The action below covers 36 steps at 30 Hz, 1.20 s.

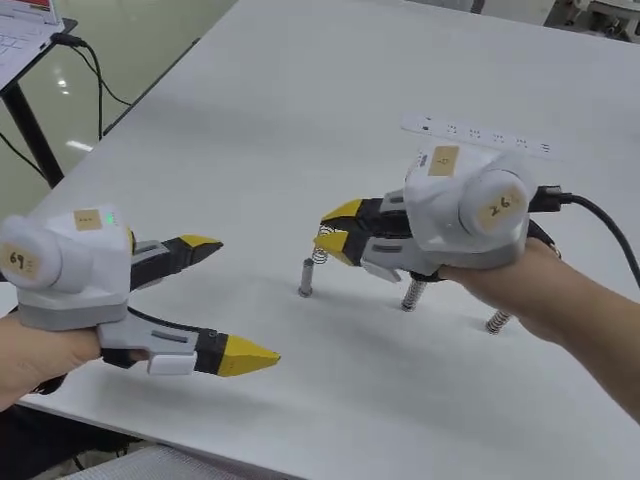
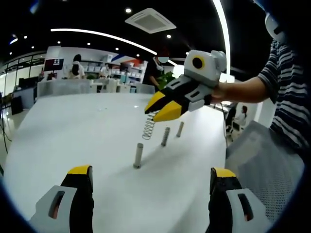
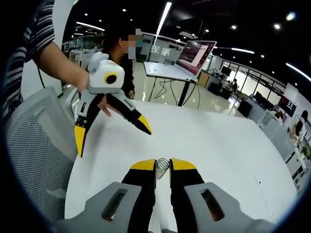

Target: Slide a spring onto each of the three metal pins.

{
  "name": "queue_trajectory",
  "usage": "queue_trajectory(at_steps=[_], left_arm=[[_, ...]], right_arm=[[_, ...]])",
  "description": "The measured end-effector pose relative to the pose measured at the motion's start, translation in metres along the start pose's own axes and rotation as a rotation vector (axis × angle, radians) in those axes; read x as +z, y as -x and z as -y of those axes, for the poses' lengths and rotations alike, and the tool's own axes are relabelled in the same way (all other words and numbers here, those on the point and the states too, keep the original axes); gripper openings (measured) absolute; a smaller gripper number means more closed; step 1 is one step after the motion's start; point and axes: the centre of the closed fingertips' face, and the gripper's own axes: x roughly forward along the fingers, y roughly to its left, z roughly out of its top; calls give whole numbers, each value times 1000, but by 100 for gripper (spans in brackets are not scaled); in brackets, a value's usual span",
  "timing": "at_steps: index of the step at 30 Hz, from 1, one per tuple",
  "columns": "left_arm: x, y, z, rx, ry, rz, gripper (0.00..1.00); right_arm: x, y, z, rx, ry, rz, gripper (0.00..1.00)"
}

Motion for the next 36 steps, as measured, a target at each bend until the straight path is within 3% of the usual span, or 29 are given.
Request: queue_trajectory(at_steps=[11,27,36], left_arm=[[-1,2,0,1,7,0,96],[0,5,-2,9,10,2,96],[1,4,0,5,13,3,95]], right_arm=[[-1,-9,1,10,-27,1,7],[-7,-16,-2,28,-8,-28,7],[-20,-24,-8,42,-2,-59,7]])
